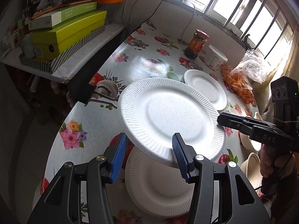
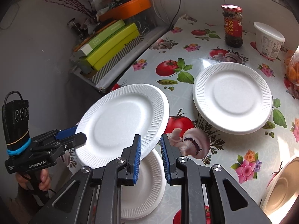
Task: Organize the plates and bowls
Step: 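Carry the plate over another white plate and lower it on top, then open the right gripper to release the plate onto the stack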
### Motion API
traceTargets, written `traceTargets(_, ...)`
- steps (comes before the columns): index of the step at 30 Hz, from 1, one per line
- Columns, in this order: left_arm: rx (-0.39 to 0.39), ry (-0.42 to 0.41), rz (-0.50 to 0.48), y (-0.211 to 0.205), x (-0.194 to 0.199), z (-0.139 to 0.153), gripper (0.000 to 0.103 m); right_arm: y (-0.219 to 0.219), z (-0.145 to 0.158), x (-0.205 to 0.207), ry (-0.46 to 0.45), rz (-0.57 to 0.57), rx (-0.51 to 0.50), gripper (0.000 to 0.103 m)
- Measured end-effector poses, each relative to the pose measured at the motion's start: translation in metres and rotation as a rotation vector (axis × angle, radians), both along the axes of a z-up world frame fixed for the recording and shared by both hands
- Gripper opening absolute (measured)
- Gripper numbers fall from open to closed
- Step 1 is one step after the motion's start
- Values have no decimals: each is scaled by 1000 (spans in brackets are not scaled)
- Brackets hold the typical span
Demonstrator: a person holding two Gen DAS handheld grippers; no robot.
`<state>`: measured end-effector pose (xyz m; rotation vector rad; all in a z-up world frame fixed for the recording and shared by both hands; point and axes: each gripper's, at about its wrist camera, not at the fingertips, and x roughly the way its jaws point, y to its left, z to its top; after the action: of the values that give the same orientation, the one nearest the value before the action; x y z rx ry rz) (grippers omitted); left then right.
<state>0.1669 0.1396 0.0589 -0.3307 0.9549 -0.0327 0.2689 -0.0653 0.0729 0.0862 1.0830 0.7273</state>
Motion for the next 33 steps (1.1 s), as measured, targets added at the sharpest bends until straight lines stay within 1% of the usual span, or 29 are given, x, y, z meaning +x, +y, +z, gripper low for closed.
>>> traceTargets(2,1,1,-4,-3,-6,-2,51,-3,-2,-9,2,0,-1,21)
traceTargets(7,50,-13,-10,-14,-23,-3,51,-7,-5,-30,0,7,-12,21)
traceTargets(16,67,-25,-24,-26,-45,-8,51,-17,-19,-54,26,10,-18,21)
traceTargets(19,46,-17,-49,-32,-51,-15,51,-17,-24,-62,36,29,-22,21)
traceTargets(22,47,-10,-64,-39,-54,-23,51,-12,-28,-69,28,52,-37,21)
traceTargets(28,21,31,-52,-39,-58,-38,51,-13,-36,-73,44,51,-30,21)
traceTargets(31,14,22,-38,-36,-60,-37,51,-15,-31,-69,9,27,-45,21)
traceTargets(33,8,16,-25,-33,-61,-36,51,-17,-26,-64,-6,21,-37,21)
